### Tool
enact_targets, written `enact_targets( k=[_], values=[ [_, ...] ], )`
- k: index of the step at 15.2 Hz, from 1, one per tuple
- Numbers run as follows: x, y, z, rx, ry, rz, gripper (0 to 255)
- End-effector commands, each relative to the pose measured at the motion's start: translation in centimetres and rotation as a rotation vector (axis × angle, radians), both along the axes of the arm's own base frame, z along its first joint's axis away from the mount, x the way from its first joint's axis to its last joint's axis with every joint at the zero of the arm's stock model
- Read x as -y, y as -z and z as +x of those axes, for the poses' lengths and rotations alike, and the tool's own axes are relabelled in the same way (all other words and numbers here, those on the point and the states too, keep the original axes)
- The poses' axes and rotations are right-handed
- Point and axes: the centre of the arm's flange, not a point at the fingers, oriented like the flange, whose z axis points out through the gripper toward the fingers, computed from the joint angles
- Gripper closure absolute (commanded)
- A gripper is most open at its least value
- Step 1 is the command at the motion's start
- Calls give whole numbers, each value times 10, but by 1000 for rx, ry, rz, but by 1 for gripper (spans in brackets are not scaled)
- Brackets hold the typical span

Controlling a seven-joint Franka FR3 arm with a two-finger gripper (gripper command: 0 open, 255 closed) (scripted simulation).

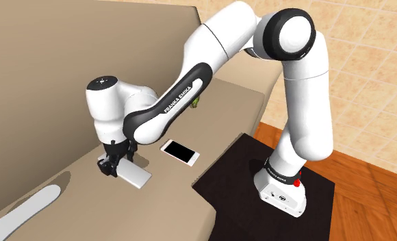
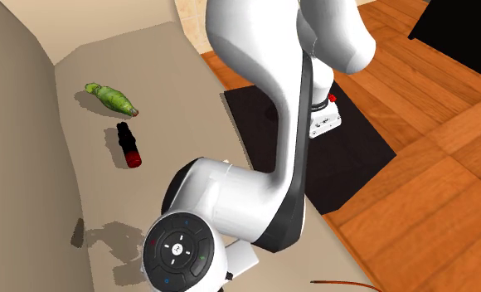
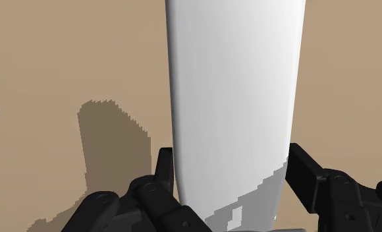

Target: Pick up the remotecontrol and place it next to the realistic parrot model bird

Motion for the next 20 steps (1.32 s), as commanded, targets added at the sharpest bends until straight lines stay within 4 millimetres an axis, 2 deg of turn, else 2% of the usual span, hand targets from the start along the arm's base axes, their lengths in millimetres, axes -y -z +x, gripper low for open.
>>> enact_targets(
  k=[1, 11, 20],
  values=[
    [0, -10, 0, 0, 0, 0, 255],
    [0, -63, 0, 0, 0, 0, 255],
    [119, -63, -7, 0, 0, 0, 255]
  ],
)
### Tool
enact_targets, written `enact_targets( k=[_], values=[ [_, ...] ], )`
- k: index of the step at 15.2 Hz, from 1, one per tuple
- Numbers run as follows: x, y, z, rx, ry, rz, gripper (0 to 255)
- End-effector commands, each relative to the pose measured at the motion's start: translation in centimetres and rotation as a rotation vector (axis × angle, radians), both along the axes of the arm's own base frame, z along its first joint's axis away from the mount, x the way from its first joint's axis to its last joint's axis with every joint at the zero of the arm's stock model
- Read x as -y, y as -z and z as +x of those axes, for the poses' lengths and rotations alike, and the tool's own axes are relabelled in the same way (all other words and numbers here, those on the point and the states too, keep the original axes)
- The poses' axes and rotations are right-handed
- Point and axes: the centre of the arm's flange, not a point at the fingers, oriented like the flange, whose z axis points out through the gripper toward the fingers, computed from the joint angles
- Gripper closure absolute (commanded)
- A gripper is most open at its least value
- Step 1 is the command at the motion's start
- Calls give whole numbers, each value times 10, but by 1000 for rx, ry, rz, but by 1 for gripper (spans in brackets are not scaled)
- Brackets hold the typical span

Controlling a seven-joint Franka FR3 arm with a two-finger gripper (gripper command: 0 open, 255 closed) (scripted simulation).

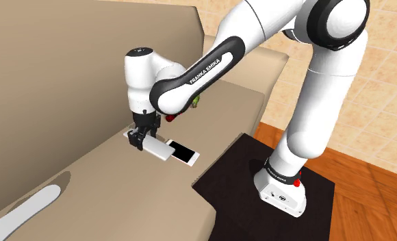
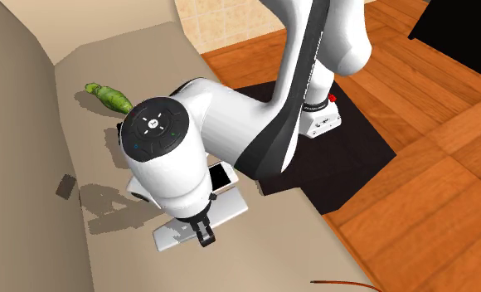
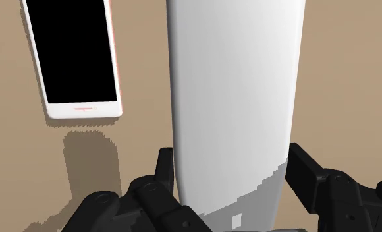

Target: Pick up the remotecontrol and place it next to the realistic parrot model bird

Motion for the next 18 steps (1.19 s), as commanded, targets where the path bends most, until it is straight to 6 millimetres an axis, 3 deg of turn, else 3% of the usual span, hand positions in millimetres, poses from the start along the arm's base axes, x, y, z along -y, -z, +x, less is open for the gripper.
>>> enact_targets(
  k=[1, 18],
  values=[
    [26, -2, -2, 0, -1, 0, 255],
    [250, -2, -15, 0, -1, 0, 255]
  ],
)
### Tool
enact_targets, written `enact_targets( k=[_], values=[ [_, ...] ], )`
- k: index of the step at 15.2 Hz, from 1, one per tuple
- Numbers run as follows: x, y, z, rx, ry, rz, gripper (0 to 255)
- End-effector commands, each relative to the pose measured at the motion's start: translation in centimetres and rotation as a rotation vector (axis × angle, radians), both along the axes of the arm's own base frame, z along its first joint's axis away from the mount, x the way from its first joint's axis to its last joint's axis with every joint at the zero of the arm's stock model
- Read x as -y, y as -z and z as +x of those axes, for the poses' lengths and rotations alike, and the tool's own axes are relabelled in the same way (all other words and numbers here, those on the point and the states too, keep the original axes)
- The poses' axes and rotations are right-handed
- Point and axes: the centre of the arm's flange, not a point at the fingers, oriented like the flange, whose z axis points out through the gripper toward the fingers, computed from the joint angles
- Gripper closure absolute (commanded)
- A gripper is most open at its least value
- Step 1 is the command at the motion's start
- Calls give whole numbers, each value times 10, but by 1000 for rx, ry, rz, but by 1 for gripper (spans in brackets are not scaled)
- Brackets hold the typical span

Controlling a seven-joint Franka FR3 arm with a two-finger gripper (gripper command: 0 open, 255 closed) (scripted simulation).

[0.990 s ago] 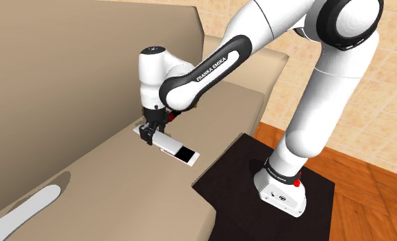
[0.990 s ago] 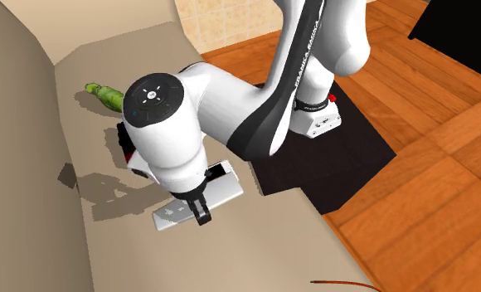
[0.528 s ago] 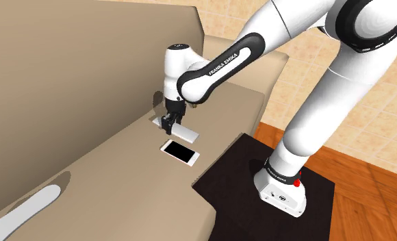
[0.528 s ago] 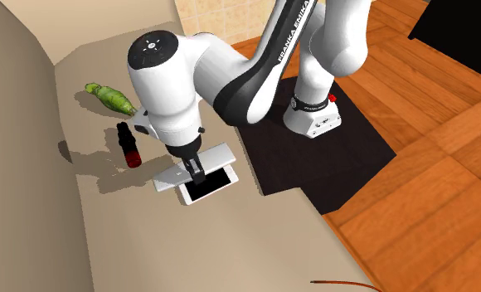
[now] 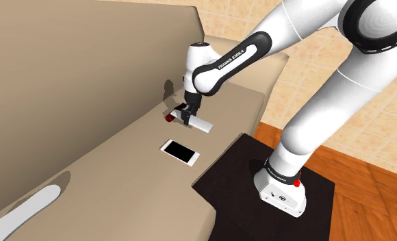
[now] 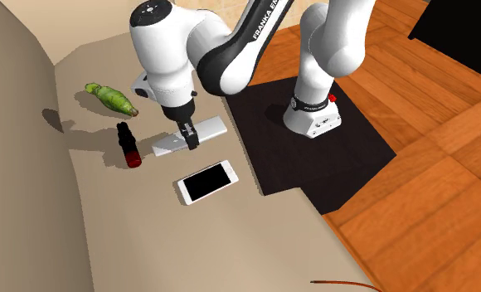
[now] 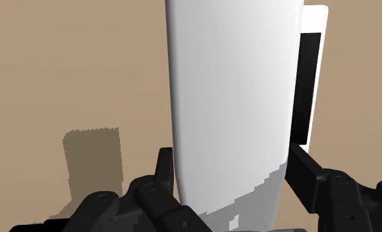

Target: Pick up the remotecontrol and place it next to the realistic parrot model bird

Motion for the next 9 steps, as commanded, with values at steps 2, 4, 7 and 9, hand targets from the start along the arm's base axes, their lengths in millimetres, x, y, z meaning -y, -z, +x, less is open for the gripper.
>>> enact_targets(
  k=[2, 4, 7, 9],
  values=[
    [39, -1, -1, 0, -3, 0, 255],
    [65, -1, -3, 0, -3, 0, 255],
    [105, -1, -5, 0, -3, 0, 255],
    [131, -1, -7, 0, -3, 0, 255]
  ],
)
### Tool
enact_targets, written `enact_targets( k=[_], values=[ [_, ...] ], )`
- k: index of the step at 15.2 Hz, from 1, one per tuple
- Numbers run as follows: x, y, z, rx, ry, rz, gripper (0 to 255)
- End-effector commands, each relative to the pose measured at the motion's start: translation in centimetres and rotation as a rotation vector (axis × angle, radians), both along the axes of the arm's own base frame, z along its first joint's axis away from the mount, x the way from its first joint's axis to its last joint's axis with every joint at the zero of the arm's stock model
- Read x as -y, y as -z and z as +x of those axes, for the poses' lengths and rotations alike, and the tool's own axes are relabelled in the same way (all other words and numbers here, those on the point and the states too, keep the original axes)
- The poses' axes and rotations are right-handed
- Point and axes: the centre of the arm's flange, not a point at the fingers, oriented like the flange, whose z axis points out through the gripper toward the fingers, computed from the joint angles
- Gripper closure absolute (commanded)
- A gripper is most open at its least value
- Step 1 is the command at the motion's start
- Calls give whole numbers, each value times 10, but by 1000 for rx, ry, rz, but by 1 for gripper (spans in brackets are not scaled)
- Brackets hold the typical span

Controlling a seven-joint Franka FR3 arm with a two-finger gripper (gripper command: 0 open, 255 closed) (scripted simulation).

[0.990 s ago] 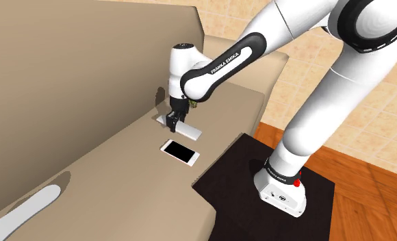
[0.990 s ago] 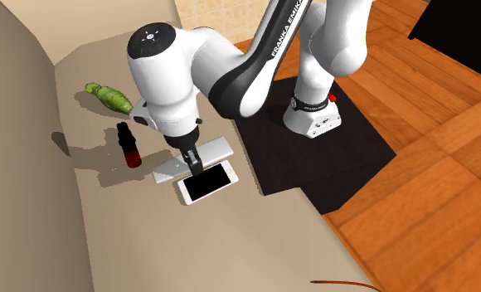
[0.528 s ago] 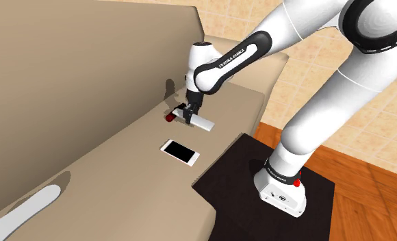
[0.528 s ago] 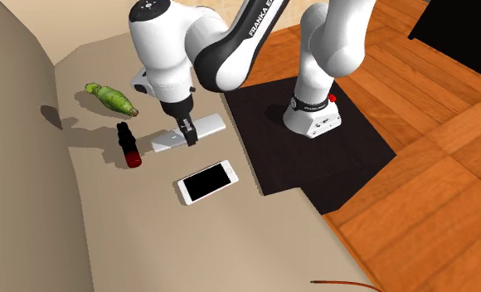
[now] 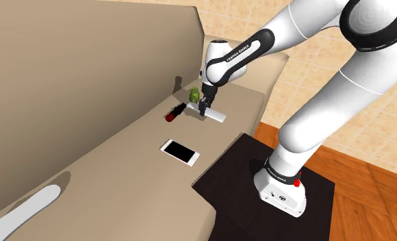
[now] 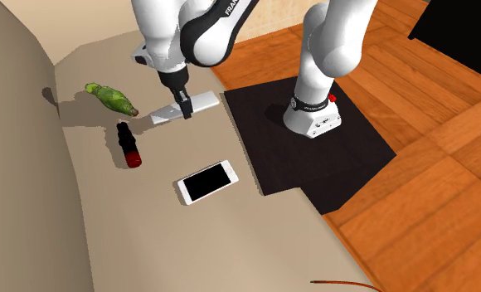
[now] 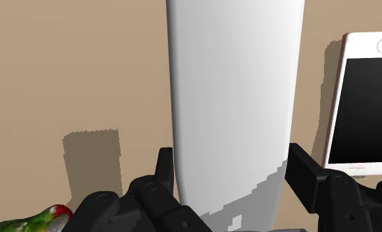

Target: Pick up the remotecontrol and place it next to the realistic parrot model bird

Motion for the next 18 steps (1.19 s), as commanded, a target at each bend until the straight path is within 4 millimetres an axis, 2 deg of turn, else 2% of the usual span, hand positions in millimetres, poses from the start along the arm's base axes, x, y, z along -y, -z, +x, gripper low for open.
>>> enact_targets(
  k=[1, 18],
  values=[
    [29, 0, -2, 0, -2, 0, 255],
    [253, 0, -16, 0, -2, 0, 255]
  ],
)
